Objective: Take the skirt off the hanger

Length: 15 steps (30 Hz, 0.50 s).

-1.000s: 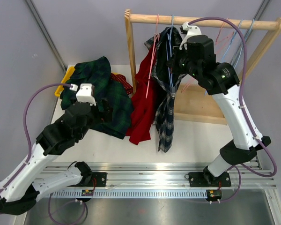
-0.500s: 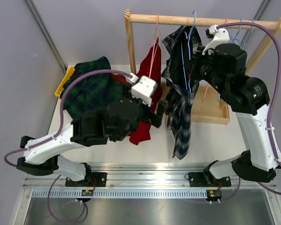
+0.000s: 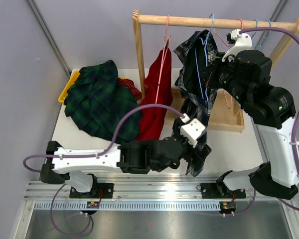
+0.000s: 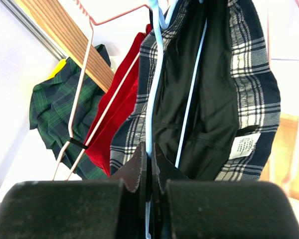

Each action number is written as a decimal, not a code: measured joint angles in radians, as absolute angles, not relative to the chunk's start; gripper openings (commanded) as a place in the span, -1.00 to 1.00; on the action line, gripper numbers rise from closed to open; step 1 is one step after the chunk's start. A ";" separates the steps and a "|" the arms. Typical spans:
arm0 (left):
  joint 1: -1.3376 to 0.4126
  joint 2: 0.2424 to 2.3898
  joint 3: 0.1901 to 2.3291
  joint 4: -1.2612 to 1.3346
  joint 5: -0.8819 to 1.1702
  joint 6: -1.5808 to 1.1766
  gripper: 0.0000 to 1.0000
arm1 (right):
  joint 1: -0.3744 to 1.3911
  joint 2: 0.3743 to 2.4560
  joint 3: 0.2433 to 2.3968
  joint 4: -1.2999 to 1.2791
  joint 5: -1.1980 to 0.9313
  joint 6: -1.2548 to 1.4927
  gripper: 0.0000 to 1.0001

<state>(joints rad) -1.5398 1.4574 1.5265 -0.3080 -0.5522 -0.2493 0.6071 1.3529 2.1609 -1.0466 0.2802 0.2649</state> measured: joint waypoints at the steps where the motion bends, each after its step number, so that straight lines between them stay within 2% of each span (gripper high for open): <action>1: -1.542 1.475 1.505 -0.265 -0.550 -0.250 0.98 | 0.607 1.353 2.164 -1.049 0.280 0.268 -1.00; 5: -1.542 1.555 1.468 -0.154 -0.546 -0.244 0.98 | 0.607 1.349 2.185 -1.077 0.281 0.278 -1.00; 9: -1.542 1.628 1.480 -0.095 -0.602 -0.226 0.72 | 0.607 1.331 2.197 -1.107 0.290 0.283 -1.00; 11: -1.543 1.653 1.493 -0.083 -0.653 -0.215 0.34 | 0.607 1.324 2.214 -1.122 0.297 0.284 -1.00; 12: -1.544 1.665 1.499 -0.073 -0.693 -0.205 0.07 | 0.607 1.320 2.226 -1.131 0.298 0.284 -1.00; 13: -1.544 1.668 1.500 -0.065 -0.719 -0.202 -0.95 | 0.607 1.317 2.238 -1.138 0.299 0.284 -1.00; 15: -1.544 1.670 1.499 -0.050 -0.780 -0.179 -1.00 | 0.607 1.307 2.251 -1.148 0.302 0.285 -1.00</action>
